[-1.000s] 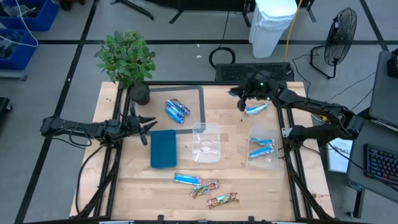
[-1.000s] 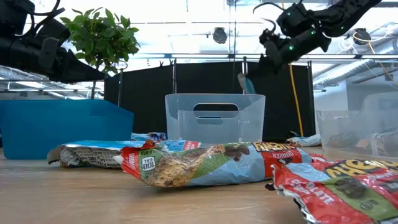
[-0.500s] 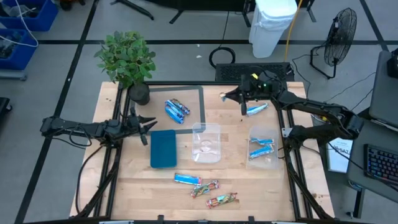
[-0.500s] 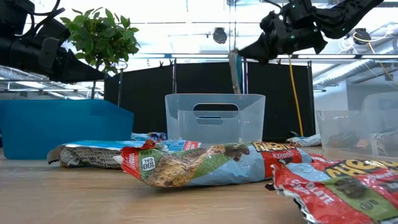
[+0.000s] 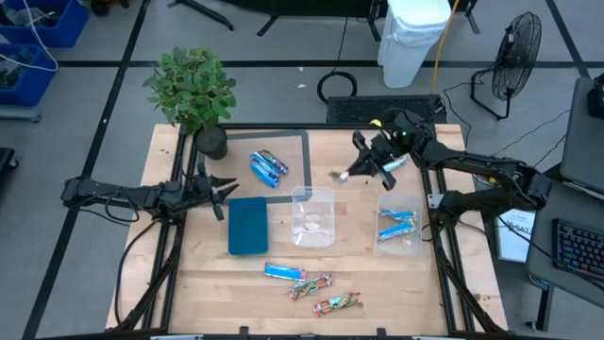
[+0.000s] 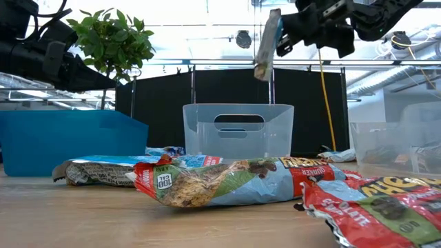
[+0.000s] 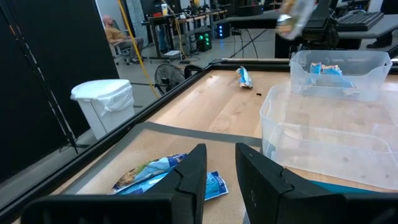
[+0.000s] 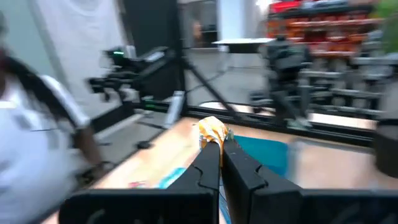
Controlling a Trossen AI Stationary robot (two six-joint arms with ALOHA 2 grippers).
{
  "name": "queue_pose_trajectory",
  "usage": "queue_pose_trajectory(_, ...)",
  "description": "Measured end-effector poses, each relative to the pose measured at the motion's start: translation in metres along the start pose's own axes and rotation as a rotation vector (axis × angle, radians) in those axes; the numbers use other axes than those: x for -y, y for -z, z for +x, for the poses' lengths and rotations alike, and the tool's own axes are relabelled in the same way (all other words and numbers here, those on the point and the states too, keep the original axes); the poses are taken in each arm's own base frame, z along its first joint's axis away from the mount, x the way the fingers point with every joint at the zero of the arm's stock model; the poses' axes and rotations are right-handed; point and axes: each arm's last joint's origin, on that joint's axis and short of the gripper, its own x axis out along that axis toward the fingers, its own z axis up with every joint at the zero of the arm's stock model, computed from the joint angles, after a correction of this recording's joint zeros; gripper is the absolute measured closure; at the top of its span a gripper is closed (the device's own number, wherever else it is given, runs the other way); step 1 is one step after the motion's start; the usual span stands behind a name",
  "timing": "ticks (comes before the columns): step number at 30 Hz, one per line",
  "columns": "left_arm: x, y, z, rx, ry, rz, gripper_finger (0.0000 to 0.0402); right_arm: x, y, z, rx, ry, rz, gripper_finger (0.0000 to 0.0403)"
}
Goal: Pick and place Granola Bars by type
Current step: Put the yellow granola bar into the right transparent bin
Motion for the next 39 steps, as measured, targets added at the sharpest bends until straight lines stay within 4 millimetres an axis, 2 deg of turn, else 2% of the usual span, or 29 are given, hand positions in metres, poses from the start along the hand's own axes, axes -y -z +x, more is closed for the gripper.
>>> queue_pose_trajectory(5, 0.0, 0.0, 0.0, 0.0, 0.0, 0.0, 0.0309, -0.008, 0.0, 0.01, -0.003, -0.107, 0.004, 0.0403)
queue_pose_trajectory(9, 0.0, 0.0, 0.0, 0.0, 0.0, 0.0, 0.0309, -0.012, 0.003, 0.024, -0.007, -0.069, -0.008, 0.0403)
queue_pose_trajectory(18, 0.0, 0.0, 0.0, 0.0, 0.0, 0.0, 0.0309, -0.01, 0.038, 0.08, -0.02, -0.171, 0.008, 0.0403)
queue_pose_trajectory(21, 0.0, 0.0, 0.0, 0.0, 0.0, 0.0, 0.0309, -0.009, 0.042, 0.096, 0.055, -0.192, -0.006, 0.0403)
queue_pose_trajectory(25, 0.0, 0.0, 0.0, 0.0, 0.0, 0.0, 0.0309, -0.014, 0.035, 0.107, 0.243, -0.213, -0.078, 0.0403)
queue_pose_trajectory(29, 0.0, 0.0, 0.0, 0.001, 0.0, -0.001, 0.0309, -0.015, 0.034, 0.11, 0.359, -0.159, -0.092, 0.0403)
queue_pose_trajectory(33, 0.0, 0.0, 0.0, 0.001, 0.0, 0.0, 0.0309, -0.007, 0.034, 0.106, 0.386, -0.054, -0.042, 0.0403)
queue_pose_trajectory(36, 0.0, 0.0, 0.0, 0.001, 0.0, -0.001, 0.0309, -0.001, 0.03, 0.091, 0.383, 0.02, -0.015, 0.0403)
queue_pose_trajectory(39, 0.0, 0.0, 0.0, 0.001, 0.0, -0.001, 0.0309, -0.004, 0.027, 0.072, 0.373, 0.14, 0.02, 0.0403)
